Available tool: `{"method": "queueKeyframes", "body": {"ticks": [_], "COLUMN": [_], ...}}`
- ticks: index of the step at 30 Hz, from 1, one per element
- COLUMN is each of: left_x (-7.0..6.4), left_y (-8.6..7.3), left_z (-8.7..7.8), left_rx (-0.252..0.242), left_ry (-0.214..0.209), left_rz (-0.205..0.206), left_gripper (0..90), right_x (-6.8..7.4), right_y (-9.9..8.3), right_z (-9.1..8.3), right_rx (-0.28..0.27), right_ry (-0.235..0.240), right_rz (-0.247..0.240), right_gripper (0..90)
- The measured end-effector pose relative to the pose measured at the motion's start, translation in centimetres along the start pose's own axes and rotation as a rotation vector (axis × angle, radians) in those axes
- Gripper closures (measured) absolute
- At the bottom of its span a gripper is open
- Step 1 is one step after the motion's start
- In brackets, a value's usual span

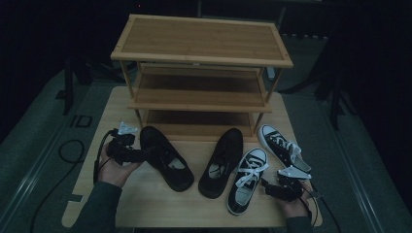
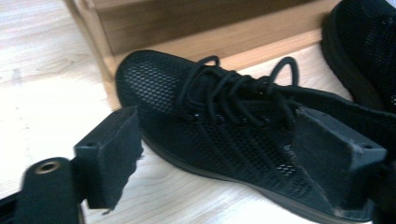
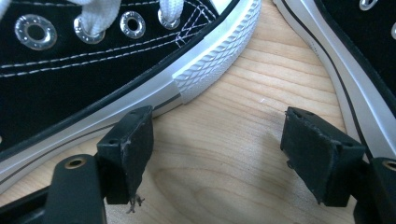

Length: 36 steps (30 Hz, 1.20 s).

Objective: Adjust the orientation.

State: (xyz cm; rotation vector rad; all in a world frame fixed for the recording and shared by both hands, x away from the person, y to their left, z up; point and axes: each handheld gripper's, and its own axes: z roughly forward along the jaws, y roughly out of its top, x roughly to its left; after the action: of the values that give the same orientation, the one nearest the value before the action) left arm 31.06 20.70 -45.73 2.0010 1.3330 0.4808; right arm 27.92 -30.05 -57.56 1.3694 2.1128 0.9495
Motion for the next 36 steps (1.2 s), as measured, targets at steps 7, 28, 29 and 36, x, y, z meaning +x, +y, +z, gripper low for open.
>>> {"method": "queueKeyframes", "body": {"ticks": [7, 28, 29, 36], "left_x": [-1.8, -3.5, -3.6, -3.5], "left_y": [0.7, -0.6, -0.5, -0.5], "left_z": [0.7, 3.8, 3.7, 3.4], "left_rx": [0.001, 0.153, 0.157, 0.198], "left_ry": [-0.02, 0.006, -0.006, -0.049], "left_rz": [0.019, 0.014, 0.005, -0.019], "left_gripper": [13.9, 40.2, 51.6, 73.2], "right_x": [0.0, 0.0, 0.0, 0.0], "right_y": [0.0, 0.0, 0.0, 0.0], "right_z": [0.0, 0.0, 0.0, 0.0], "right_rx": [0.0, 0.002, 0.001, 0.001], "right_ry": [0.0, -0.002, -0.002, -0.002], "right_rz": [-0.002, 0.0, 0.0, 0.0], "right_gripper": [25.5, 24.9, 24.9, 24.8]}}
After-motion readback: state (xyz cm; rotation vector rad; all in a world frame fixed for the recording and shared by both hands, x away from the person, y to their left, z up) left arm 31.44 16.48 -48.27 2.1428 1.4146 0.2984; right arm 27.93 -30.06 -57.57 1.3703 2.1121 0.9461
